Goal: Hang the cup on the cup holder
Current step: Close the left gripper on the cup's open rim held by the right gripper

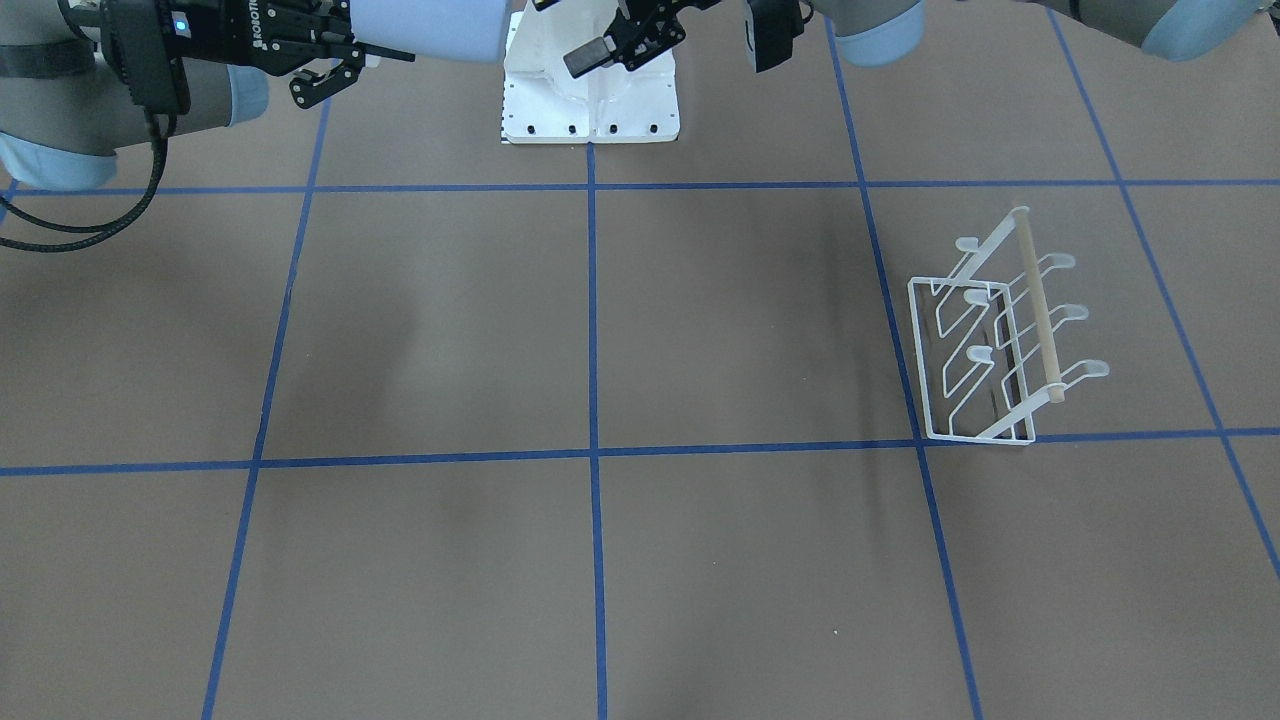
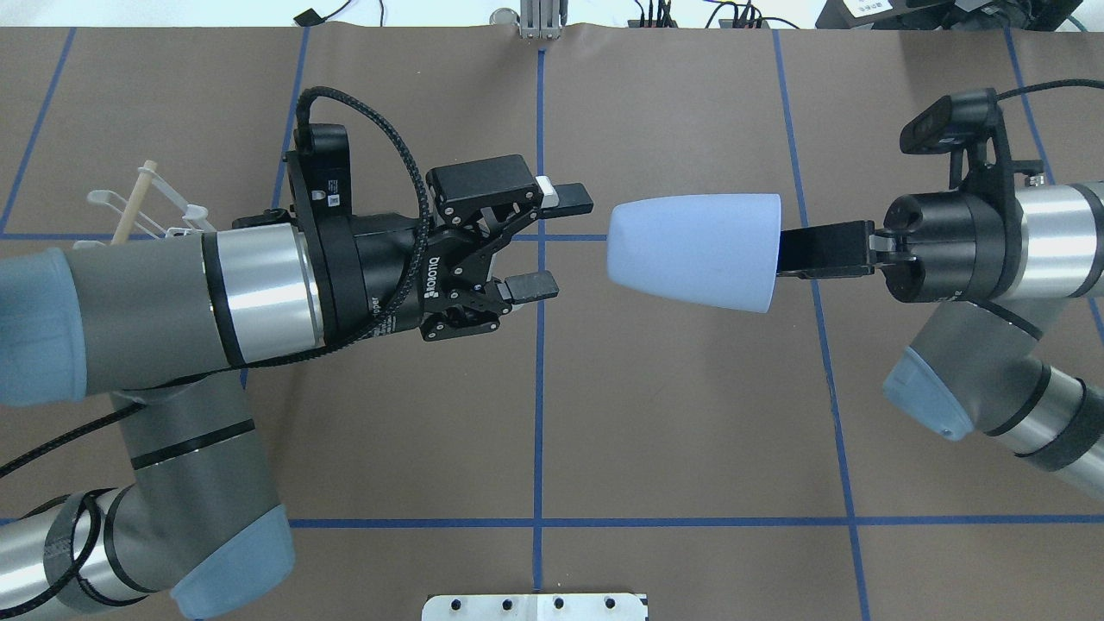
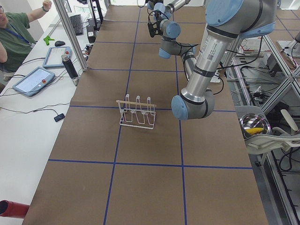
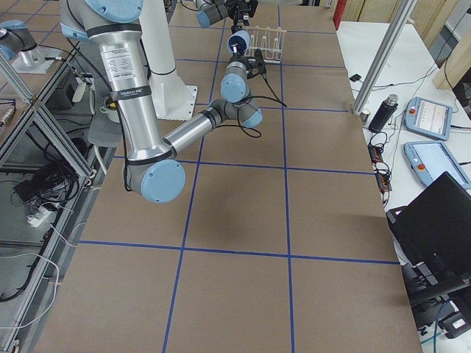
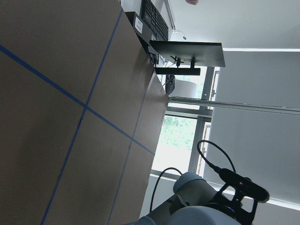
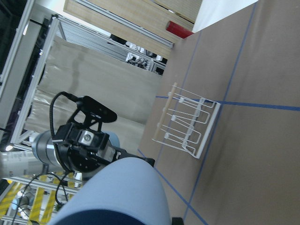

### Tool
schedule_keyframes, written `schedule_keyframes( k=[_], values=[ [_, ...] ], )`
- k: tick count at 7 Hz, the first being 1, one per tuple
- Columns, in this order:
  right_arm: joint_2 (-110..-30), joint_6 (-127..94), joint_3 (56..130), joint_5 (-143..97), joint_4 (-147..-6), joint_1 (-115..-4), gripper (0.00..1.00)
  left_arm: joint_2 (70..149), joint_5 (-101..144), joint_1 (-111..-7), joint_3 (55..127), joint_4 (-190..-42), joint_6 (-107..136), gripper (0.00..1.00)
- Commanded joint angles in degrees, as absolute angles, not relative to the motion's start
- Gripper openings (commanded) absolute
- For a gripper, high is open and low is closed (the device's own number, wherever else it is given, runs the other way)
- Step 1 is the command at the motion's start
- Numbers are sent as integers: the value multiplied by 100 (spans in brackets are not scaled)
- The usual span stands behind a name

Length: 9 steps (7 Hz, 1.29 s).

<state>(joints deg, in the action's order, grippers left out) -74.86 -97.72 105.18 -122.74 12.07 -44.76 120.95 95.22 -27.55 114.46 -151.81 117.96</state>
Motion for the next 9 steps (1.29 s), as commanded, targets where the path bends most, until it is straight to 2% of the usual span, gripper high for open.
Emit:
schedule_keyframes(
  k=[1,9],
  values=[
    [-7611,-9808,10433,-12120,1790,-4359,0,12120,9439,-2689,11496,-15372,12032,97],
    [-7567,-9765,10450,-11742,1793,-4008,0,12129,9439,-2461,11408,-15354,12146,97]
  ],
)
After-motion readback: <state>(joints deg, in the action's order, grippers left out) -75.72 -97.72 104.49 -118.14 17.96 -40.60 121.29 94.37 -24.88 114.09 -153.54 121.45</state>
